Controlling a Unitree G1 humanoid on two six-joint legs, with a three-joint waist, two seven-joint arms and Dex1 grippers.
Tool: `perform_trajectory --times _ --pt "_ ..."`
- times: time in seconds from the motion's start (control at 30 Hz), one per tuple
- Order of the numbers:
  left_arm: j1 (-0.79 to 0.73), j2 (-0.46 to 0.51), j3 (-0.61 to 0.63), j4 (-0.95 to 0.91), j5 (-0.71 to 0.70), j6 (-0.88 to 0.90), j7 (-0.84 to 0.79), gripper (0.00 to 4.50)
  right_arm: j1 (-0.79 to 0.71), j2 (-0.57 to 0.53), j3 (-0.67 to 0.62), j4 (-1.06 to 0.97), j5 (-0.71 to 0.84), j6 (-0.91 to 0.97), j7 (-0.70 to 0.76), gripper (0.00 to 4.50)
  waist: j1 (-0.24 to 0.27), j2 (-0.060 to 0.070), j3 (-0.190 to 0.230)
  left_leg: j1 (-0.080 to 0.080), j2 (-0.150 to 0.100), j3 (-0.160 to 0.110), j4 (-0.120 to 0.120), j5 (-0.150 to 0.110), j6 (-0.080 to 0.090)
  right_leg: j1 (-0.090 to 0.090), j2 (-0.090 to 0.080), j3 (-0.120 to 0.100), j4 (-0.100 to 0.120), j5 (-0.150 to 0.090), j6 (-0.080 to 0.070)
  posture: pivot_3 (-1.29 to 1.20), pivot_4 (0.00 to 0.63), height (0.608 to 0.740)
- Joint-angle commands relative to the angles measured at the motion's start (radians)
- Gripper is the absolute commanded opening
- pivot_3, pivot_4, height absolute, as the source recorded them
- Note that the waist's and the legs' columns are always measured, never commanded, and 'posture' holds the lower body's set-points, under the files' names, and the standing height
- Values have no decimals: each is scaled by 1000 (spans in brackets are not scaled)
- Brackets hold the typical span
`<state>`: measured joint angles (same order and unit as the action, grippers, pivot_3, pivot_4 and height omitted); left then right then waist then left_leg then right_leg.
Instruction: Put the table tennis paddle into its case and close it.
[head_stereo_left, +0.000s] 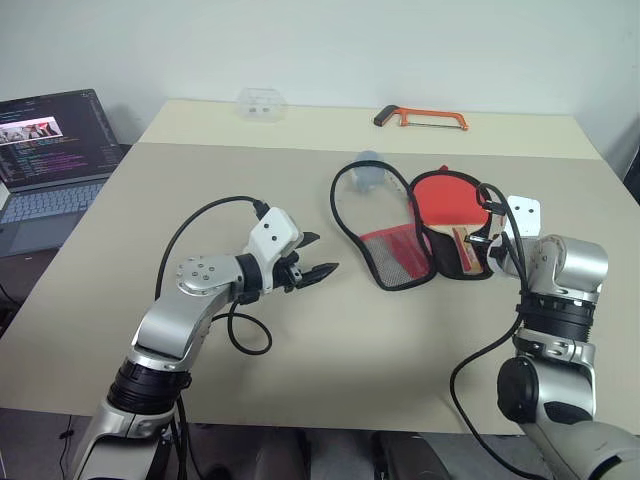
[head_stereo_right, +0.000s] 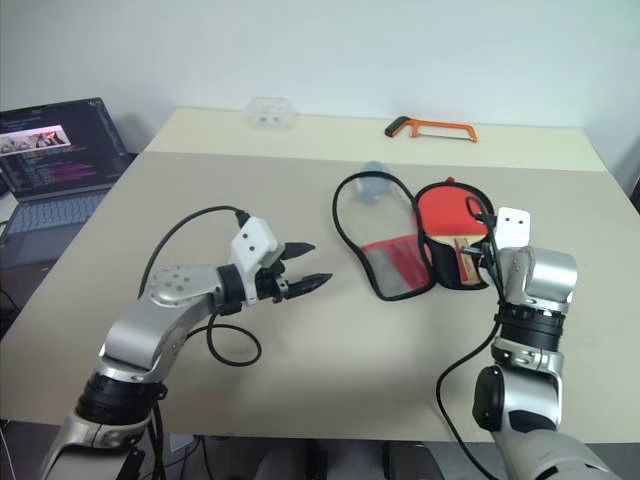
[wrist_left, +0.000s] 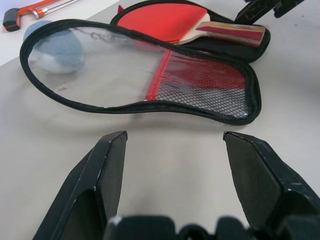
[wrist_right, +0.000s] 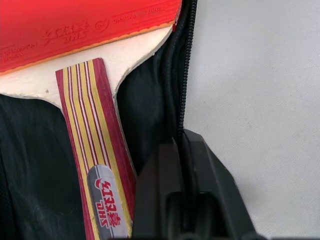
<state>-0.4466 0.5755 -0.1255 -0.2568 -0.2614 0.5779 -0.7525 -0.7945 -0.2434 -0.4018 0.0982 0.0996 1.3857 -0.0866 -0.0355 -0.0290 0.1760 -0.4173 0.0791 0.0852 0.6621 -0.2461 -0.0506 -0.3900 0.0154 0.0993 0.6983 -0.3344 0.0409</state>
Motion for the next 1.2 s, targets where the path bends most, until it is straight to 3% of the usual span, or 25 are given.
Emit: perform_trajectory --times 0.03,0.33,0.53,0.7,0.77,0.83,1.0,1.2 --pt "-23 7 14 7 20 -10 16 3358 -26 -16 -4 -15 10 0 14 1386 0 0 0 0 0 0 0 0 0 0 0 0 0 0 0 0 150 740" --pt "-52 6 3 109 85 -29 48 3358 -42 -107 -5 -149 -39 47 -18 4470 1 0 0 -1 0 0 0 0 0 -1 0 0 0 0 0 0 150 740" --pt "-129 -30 -55 259 150 -77 45 3358 -81 -200 68 -172 -17 -77 78 4470 2 0 0 -1 -1 0 0 0 0 -1 0 0 0 0 0 0 150 740" --pt "-225 -85 -99 418 199 -118 36 3358 -40 -409 225 -111 174 -358 637 4470 4 0 0 -1 -2 0 -1 -1 1 0 0 -1 -2 0 0 0 150 740" --pt "-264 -106 -116 482 222 -137 38 2786 35 -513 267 -179 269 -436 900 4500 6 0 0 -2 -2 -1 -1 -1 1 0 1 -1 -3 0 0 0 150 740" --pt "-291 -127 -125 525 233 -149 35 2047 83 -589 303 -205 309 -486 1043 4500 8 0 0 -4 -2 -1 -1 0 1 0 1 -3 -5 0 0 0 150 740" --pt "-333 -170 -127 575 245 -160 33 166 124 -633 319 -197 358 -557 1166 4500 4 -1 0 -3 -2 -2 3 -2 3 0 -1 -2 -2 0 0 0 150 740" --pt "-359 -213 -126 606 255 -120 37 35 155 -629 322 -201 366 -601 1178 4500 4 -1 0 -2 -1 -2 3 -1 2 1 0 -1 0 0 0 0 150 740"
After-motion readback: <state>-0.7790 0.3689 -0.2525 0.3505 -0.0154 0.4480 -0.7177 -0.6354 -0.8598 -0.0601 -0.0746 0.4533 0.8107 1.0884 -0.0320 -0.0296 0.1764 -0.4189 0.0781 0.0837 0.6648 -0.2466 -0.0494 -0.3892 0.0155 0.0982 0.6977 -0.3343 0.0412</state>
